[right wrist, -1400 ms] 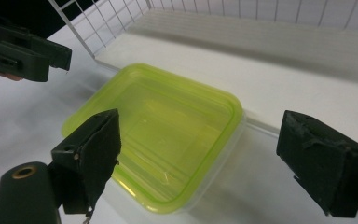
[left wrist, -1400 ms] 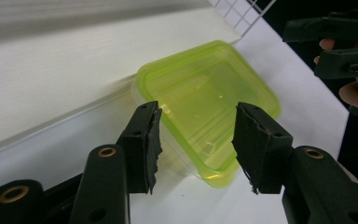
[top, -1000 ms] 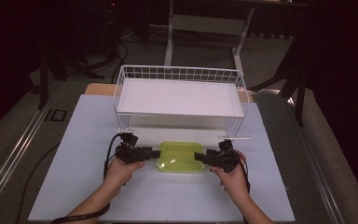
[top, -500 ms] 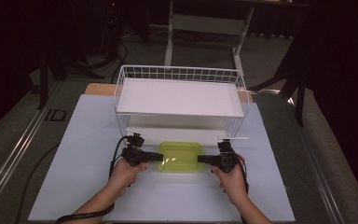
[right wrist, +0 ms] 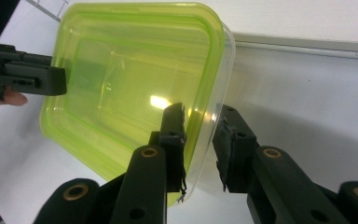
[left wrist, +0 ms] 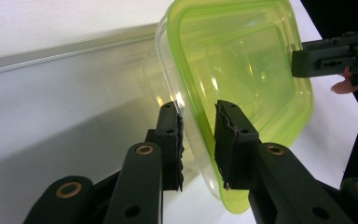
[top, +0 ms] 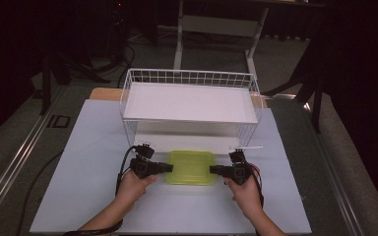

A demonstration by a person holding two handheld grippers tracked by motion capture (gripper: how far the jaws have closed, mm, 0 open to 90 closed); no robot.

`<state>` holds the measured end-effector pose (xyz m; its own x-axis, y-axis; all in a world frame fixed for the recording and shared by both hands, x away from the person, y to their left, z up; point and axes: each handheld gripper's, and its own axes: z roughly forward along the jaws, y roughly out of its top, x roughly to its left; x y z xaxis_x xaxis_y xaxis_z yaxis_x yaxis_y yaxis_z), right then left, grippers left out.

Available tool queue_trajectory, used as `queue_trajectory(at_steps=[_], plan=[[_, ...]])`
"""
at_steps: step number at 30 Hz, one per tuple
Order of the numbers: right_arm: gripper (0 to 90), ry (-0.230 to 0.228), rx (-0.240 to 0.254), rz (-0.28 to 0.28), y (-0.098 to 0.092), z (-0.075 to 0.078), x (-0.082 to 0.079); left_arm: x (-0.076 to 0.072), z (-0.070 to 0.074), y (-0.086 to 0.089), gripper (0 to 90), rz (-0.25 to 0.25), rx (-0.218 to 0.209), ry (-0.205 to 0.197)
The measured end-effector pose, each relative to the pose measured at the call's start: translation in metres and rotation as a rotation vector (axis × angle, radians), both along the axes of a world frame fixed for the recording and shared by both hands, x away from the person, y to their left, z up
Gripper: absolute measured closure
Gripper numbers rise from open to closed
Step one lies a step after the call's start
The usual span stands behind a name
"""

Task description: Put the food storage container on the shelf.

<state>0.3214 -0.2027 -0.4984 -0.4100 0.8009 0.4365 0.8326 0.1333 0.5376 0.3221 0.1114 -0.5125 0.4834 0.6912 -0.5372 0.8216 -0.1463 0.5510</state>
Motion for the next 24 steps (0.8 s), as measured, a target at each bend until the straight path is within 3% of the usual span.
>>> queue_trajectory(at_steps=[4,7,10,13,18,24], plan=[[76.0,0.002,0.013,-0.002,0.0,0.001,-0.004,-0.005,0.002,0.0,76.1,0.012,0.004,-0.007],[79.3,-0.003,0.016,0.003,0.001,0.003,-0.009,-0.009,0.007,0.0,80.2,0.014,0.041,-0.041],[79.6,-0.037,0.003,0.017,0.004,0.006,-0.013,-0.012,0.011,0.002,80.8,0.018,0.045,-0.05],[79.7,-0.064,0.026,0.016,0.005,0.013,-0.012,-0.014,0.02,0.004,80.9,0.029,0.045,-0.083],[79.7,-0.13,0.036,-0.005,0.008,0.031,-0.011,-0.008,0.037,0.009,81.0,0.055,0.003,-0.146],[79.7,-0.181,0.036,-0.033,0.01,0.042,-0.004,0.0,0.043,0.009,81.1,0.073,-0.009,-0.179]])
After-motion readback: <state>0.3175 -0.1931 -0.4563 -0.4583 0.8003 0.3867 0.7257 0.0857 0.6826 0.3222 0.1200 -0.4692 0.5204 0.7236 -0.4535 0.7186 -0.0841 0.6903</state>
